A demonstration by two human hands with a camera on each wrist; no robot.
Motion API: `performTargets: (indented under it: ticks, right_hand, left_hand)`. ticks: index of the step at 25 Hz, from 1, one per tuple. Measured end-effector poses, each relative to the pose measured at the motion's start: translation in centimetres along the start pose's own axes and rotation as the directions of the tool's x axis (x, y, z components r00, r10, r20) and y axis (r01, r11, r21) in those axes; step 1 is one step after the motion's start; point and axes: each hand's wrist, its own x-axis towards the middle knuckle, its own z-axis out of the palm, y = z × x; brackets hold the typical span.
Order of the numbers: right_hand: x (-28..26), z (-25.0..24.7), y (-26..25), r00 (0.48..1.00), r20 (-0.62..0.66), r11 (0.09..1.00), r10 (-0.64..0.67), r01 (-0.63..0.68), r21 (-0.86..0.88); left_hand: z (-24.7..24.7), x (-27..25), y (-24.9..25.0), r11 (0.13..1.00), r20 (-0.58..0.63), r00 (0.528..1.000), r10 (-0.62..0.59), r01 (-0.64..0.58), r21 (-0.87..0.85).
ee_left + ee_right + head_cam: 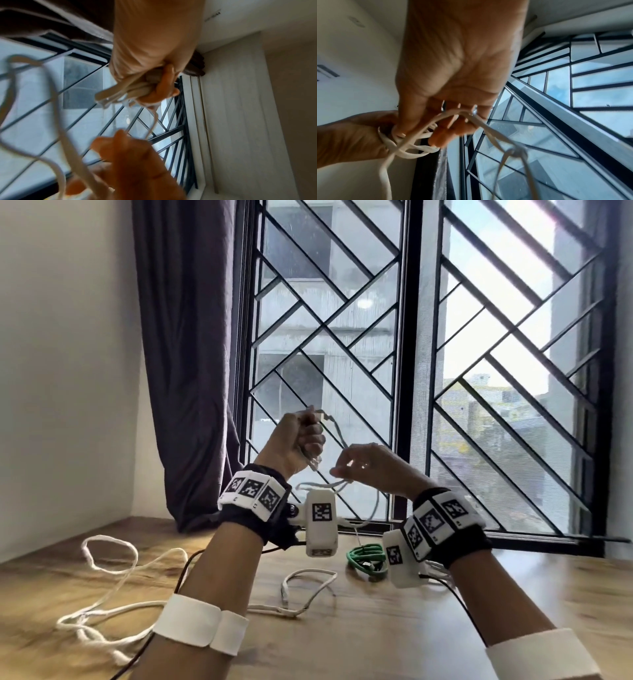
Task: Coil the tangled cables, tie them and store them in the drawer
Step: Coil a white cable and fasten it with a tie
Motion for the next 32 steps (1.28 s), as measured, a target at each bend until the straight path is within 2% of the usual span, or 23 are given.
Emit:
performTargets:
  ticks: [2,3,5,7,9,10,11,12,13,14,16,19,22,24,26,27,28,30,31,32]
  right_hand:
    - [0.5,0.2,0.0,0.976,-0.216,0.968,0.019,0.037,0.249]
    - [0.7,0.1,0.1,0.944,-0.323,0.953,0.062,0.040,0.300]
    - [0.7,-0.3,0.6,0.891,-0.437,0.978,0.124,-0.036,0.204]
    - [0.4,-0.5,1.4,0.908,-0.395,0.989,0.139,-0.149,0.006]
    - [-0.1,-0.3,2.0,0.946,-0.276,0.976,0.171,-0.202,-0.086]
    - [-0.3,-0.1,2.1,0.958,-0.212,0.969,0.192,-0.219,-0.113]
    - [-0.3,0.2,2.1,0.968,-0.134,0.962,0.213,-0.231,-0.143]
    - [-0.3,0.5,1.8,0.971,-0.036,0.956,0.235,-0.238,-0.170]
    - [-0.2,0.9,1.4,0.965,0.063,0.956,0.253,-0.239,-0.169]
    - [0.0,1.2,0.9,0.951,0.149,0.956,0.272,-0.250,-0.150]
    - [0.4,1.4,-0.3,0.917,0.254,0.951,0.308,-0.288,-0.112]
    - [0.9,0.7,-2.3,0.882,0.331,0.942,0.335,-0.306,-0.137]
    - [0.2,-0.7,-3.3,0.852,0.350,0.917,0.390,-0.327,-0.227]
    - [-0.2,-1.3,-3.5,0.843,0.350,0.908,0.408,-0.333,-0.256]
    - [-0.5,-1.6,-3.5,0.837,0.365,0.912,0.409,-0.355,-0.208]
    - [-0.5,-1.7,-3.4,0.836,0.369,0.914,0.406,-0.359,-0.191]
    - [-0.5,-1.9,-3.4,0.838,0.371,0.916,0.401,-0.354,-0.189]
    - [-0.6,-2.3,-3.5,0.846,0.375,0.924,0.378,-0.323,-0.203]
    - [-0.6,-2.6,-3.3,0.858,0.358,0.928,0.367,-0.314,-0.200]
    - [-0.8,-3.0,-3.2,0.876,0.319,0.931,0.361,-0.321,-0.171]
  left_hand:
    - [0.2,-0.2,0.0,0.992,0.050,0.995,-0.084,0.079,0.101]
    - [0.3,-0.2,0.0,0.986,0.085,0.989,-0.124,0.114,0.120]
    - [0.6,-0.4,0.0,0.979,0.219,0.959,-0.181,0.155,0.132]
    - [1.1,-0.5,-0.5,0.977,0.414,0.885,-0.214,0.185,0.110]
    - [1.6,-0.2,-1.5,0.974,0.552,0.806,-0.214,0.219,0.059]
    - [1.9,-0.1,-1.9,0.972,0.580,0.791,-0.197,0.237,0.007]
    - [2.0,-0.1,-2.2,0.970,0.585,0.797,-0.151,0.233,-0.067]
    - [2.2,-0.1,-2.4,0.970,0.573,0.816,-0.081,0.196,-0.142]
    - [2.1,-0.1,-2.5,0.976,0.512,0.859,0.000,0.110,-0.186]
    - [2.1,-0.1,-2.4,0.980,0.423,0.902,0.083,0.003,-0.200]
    - [2.1,-0.3,-2.1,0.957,0.251,0.938,0.241,-0.188,-0.220]
    - [2.3,0.0,-1.3,0.923,0.040,0.928,0.369,-0.361,-0.136]
    - [3.2,0.0,-1.8,0.910,-0.077,0.912,0.403,-0.390,0.137]
    - [3.6,-0.1,-2.4,0.858,-0.109,0.891,0.440,-0.382,0.342]
    - [3.5,0.1,-3.4,0.757,-0.084,0.891,0.445,-0.325,0.567]
    - [3.4,0.2,-3.9,0.672,-0.052,0.904,0.424,-0.275,0.687]
    - [3.3,0.3,-4.4,0.552,-0.014,0.919,0.393,-0.224,0.803]
    - [3.3,0.1,-4.7,0.218,0.058,0.957,0.284,-0.124,0.968]
    - [3.2,-0.1,-4.6,0.050,0.063,0.973,0.220,-0.076,0.996]
    - [3.1,-0.3,-4.3,-0.077,0.051,0.986,0.156,-0.039,0.996]
